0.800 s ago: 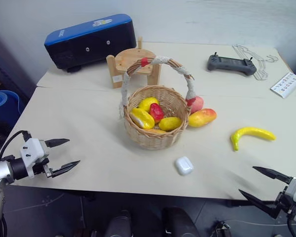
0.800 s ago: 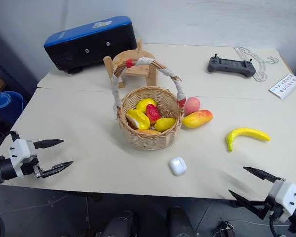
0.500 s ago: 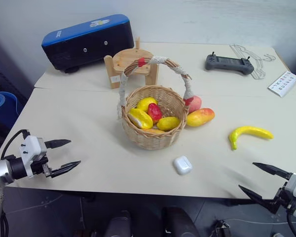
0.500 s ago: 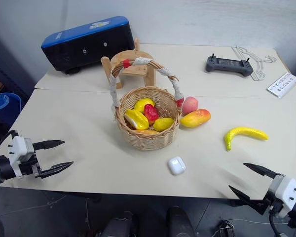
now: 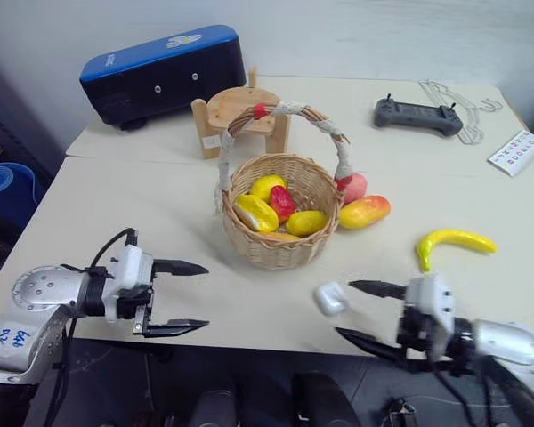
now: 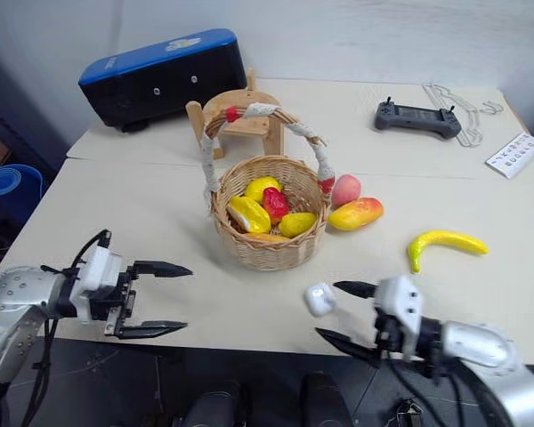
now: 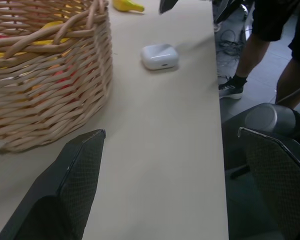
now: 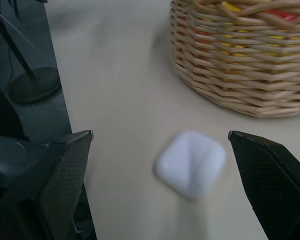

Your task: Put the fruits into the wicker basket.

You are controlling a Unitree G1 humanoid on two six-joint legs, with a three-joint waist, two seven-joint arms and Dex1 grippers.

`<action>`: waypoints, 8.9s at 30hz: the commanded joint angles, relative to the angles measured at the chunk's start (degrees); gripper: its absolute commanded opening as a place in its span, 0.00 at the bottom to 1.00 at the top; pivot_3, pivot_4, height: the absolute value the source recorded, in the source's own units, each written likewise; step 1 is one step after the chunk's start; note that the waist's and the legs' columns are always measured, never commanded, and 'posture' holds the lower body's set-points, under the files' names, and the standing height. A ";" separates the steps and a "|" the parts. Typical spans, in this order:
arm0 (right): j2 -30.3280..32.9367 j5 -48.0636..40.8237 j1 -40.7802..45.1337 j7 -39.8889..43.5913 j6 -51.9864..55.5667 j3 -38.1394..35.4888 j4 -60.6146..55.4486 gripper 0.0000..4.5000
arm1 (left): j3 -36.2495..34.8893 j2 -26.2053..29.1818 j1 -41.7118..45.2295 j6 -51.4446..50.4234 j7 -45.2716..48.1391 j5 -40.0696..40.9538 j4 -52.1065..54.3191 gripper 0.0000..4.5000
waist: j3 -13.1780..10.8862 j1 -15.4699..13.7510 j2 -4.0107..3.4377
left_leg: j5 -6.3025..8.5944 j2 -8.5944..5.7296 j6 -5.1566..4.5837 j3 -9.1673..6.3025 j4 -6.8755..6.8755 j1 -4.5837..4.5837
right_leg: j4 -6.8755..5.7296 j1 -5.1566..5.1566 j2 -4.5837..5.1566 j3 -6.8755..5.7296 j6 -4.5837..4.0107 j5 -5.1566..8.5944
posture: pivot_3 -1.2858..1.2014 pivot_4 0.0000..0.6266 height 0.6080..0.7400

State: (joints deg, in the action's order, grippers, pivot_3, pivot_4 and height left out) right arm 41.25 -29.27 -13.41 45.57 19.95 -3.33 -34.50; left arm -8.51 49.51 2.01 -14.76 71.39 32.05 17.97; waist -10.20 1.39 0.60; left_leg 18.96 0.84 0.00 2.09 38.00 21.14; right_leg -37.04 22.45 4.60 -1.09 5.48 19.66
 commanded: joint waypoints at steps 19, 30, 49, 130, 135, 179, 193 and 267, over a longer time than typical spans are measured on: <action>-15.30 15.38 0.48 -16.29 0.99 8.58 6.42 0.96 | 4.71 -0.57 6.55 2.93 3.84 -1.74 -2.08 1.00 | 0.03 0.25 0.03 | 0.00 0.00 -0.03 0.05 0.06 -0.03 | -0.08 0.00 -0.09 0.05 0.00 0.00 | 0.52 0.24 1.00; -16.13 7.16 -7.22 -8.38 -12.35 -1.77 4.35 0.51 | 7.73 -3.39 9.36 5.28 5.10 -3.05 -5.52 1.00 | 0.06 -0.17 0.09 | 0.01 -0.01 -0.07 0.04 0.06 0.00 | -0.17 0.01 -0.08 0.04 0.01 0.00 | 0.52 0.24 1.00; 0.89 2.20 11.51 -14.59 -18.18 -37.32 60.96 0.51 | 4.65 -11.10 16.33 -6.69 -5.28 6.52 -0.44 1.00 | 0.16 0.26 -0.14 | -0.09 -0.05 -0.10 0.25 0.08 -0.09 | -0.09 -0.05 -0.16 0.24 0.07 -0.04 | 0.52 0.24 1.00; 12.61 -17.96 37.63 18.12 13.33 -2.71 3.65 0.59 | -7.90 -8.30 9.25 -9.50 -12.85 9.61 0.62 1.00 | 0.13 0.32 -0.25 | -0.10 0.04 -0.05 -0.04 0.16 -0.02 | -0.04 -0.06 -0.08 0.02 0.09 -0.08 | 0.52 0.24 1.00; 6.43 -20.06 45.34 8.48 21.52 3.85 0.69 0.59 | -7.99 -7.77 9.43 -9.65 -12.35 9.59 -0.04 1.00 | 0.12 0.20 -0.23 | -0.09 0.03 -0.05 -0.08 0.15 0.05 | 0.07 -0.03 -0.04 0.01 0.08 -0.08 | 0.52 0.24 1.00; -2.56 -1.02 9.85 7.46 -10.06 -26.97 29.45 0.99 | -9.78 1.76 27.87 -16.78 -9.35 15.03 -10.15 1.00 | 0.07 -0.76 -0.08 | -0.03 -0.06 -0.16 0.19 0.10 -0.01 | 0.14 -0.04 -0.15 0.23 0.25 -0.17 | 0.52 0.24 1.00; -9.89 8.50 55.94 -17.20 20.73 -3.06 46.52 0.99 | -4.80 -0.63 31.94 -15.26 -7.65 10.10 -13.60 1.00 | 0.03 0.09 -0.13 | -0.12 -0.04 -0.03 0.07 0.07 0.27 | -0.50 0.45 -0.11 0.11 0.21 -0.16 | 0.52 0.24 1.00; -5.19 -13.88 13.70 -2.22 11.09 -17.98 -8.63 0.99 | -4.76 -6.10 24.03 -15.02 -6.04 11.42 -8.59 1.00 | -0.01 -0.47 0.00 | 0.02 -0.07 -0.26 -0.07 0.94 1.14 | -0.77 1.01 -0.09 0.06 0.23 -0.24 | 0.52 0.24 1.00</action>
State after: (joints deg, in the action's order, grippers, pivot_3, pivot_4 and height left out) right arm 34.66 -40.83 3.15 40.63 33.23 -15.17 -40.91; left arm -12.33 43.12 25.66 -30.49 64.67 42.52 8.40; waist -10.21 0.92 0.60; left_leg 18.99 0.76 -0.27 2.02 38.95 22.28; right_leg -37.78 23.44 4.52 -1.02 5.71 19.42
